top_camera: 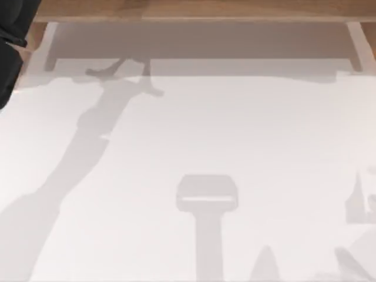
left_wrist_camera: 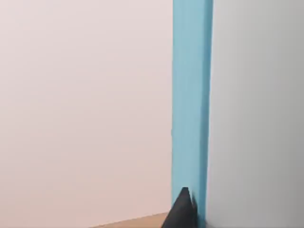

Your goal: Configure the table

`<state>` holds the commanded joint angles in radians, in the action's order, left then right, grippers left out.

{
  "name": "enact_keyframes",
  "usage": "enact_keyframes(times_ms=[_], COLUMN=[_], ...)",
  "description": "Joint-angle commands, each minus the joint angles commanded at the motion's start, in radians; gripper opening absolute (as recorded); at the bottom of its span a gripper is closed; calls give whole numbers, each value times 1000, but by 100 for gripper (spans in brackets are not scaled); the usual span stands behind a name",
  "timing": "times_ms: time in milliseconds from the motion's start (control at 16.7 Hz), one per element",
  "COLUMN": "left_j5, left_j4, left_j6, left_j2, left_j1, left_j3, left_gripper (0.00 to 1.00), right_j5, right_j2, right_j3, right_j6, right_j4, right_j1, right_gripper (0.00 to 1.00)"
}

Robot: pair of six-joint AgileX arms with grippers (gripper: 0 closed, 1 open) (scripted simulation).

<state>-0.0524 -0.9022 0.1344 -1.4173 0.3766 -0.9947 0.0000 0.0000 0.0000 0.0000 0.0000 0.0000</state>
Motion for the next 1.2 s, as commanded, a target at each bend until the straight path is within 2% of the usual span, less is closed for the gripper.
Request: enact_keyframes(times_ms=[300,660,900,1200], left_j5=[-35,-49,-89,-203], left_j4=[-52,-17,46,136], left_j6=[172,484,747,1105], left_j2=[96,15,-104,-274], left_j1=[-384,-799,-981,-1065], left_j3=[78,219,291,291], left_gripper=[0,0,0,0], right_j5=[0,0,0,0], right_j2=[0,0,0,0], right_j3=[0,0,0,0], right_j6=[0,0,0,0], right_j4=[0,0,0,0], right_j1=[0,0,0,0], right_gripper=[100,100,100,100])
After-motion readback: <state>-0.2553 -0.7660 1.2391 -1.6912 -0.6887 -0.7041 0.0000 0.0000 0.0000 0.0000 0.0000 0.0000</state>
